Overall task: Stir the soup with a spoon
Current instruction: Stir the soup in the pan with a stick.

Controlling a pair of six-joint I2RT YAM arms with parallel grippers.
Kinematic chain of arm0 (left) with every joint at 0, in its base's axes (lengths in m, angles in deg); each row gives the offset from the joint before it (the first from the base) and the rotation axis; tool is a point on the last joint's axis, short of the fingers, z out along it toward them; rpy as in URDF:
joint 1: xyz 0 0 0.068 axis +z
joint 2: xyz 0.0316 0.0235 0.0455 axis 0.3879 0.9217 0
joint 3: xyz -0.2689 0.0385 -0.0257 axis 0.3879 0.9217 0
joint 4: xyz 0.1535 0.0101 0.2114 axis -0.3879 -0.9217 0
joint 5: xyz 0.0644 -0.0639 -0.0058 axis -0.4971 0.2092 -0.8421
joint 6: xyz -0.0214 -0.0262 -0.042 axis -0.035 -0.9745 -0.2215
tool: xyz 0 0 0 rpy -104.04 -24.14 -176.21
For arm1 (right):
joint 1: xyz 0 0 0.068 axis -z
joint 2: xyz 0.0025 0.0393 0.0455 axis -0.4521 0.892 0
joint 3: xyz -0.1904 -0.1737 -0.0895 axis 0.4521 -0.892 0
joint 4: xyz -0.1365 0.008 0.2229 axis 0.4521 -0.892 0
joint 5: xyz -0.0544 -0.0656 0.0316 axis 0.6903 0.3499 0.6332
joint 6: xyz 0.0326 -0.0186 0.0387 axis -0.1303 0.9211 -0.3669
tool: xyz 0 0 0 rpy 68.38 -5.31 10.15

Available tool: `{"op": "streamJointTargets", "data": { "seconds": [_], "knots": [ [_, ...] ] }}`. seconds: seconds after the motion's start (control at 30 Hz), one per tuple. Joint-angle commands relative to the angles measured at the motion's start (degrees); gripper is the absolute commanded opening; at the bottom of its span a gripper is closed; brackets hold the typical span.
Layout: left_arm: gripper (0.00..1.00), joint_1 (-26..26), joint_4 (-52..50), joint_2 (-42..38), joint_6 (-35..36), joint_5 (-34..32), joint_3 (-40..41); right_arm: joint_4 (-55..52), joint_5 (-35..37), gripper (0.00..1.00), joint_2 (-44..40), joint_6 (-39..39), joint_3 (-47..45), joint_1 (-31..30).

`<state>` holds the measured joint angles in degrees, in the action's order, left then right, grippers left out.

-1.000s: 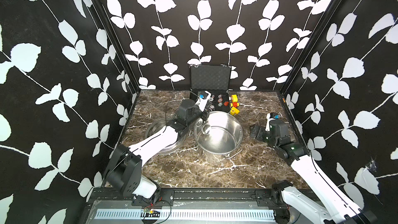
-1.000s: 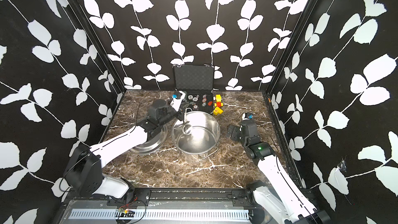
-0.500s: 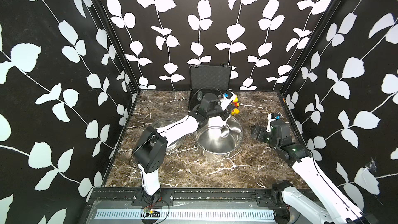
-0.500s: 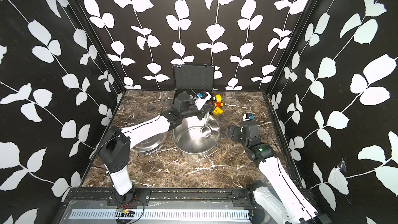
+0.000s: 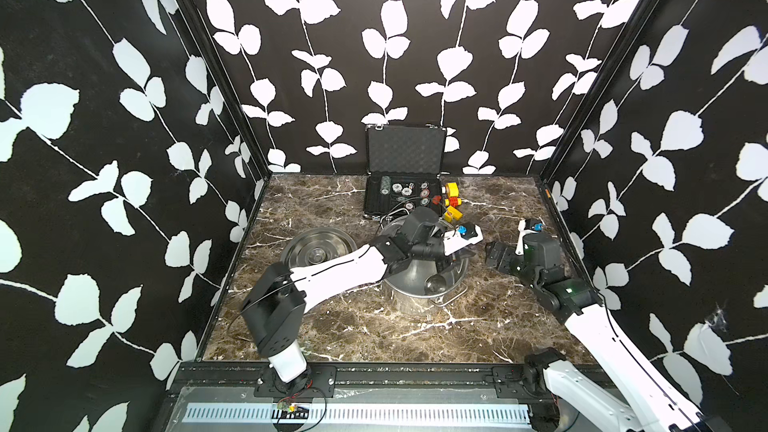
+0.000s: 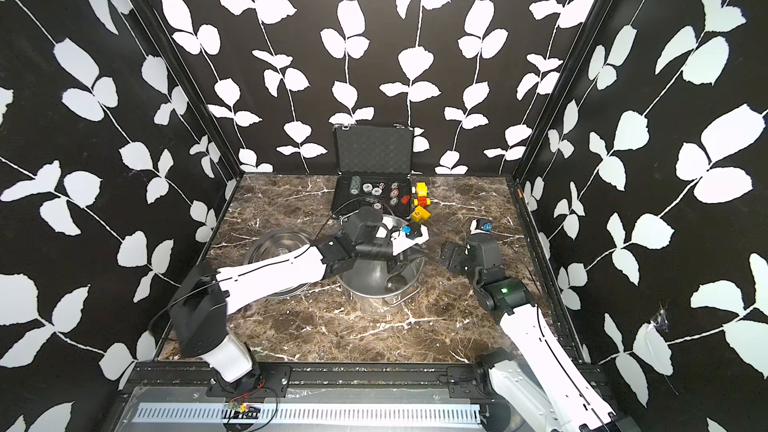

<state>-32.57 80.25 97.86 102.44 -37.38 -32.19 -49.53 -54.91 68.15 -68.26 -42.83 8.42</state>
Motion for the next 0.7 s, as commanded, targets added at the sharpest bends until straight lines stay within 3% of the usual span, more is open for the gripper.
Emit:
{"op": "streamJointTargets", "data": {
  "seconds": [0.0,0.17,0.27,0.47,0.67],
  "knots": [
    [0.0,-0.5,-1.1,-7.9,2.3,-0.7,4.9,1.8,-0.1,0.99,0.7,0.3,-0.3,-0.4],
    [0.0,-0.4,-0.1,-16.2,0.5,-1.5,12.4,2.2,-0.6,0.99,1.5,0.3,0.1,-0.3],
    [0.0,0.2,1.1,-20.1,-1.6,-5.3,16.1,2.6,-0.8,0.99,2.0,0.3,0.3,-0.4],
    [0.0,9.2,11.2,-25.6,-11.8,-4.7,22.9,2.7,-1.5,0.99,2.5,0.2,0.9,-0.3],
    [0.0,14.8,13.5,-27.5,-14.7,-5.4,25.2,1.7,-0.8,0.99,1.7,0.7,1.2,-0.3]
  ]
}}
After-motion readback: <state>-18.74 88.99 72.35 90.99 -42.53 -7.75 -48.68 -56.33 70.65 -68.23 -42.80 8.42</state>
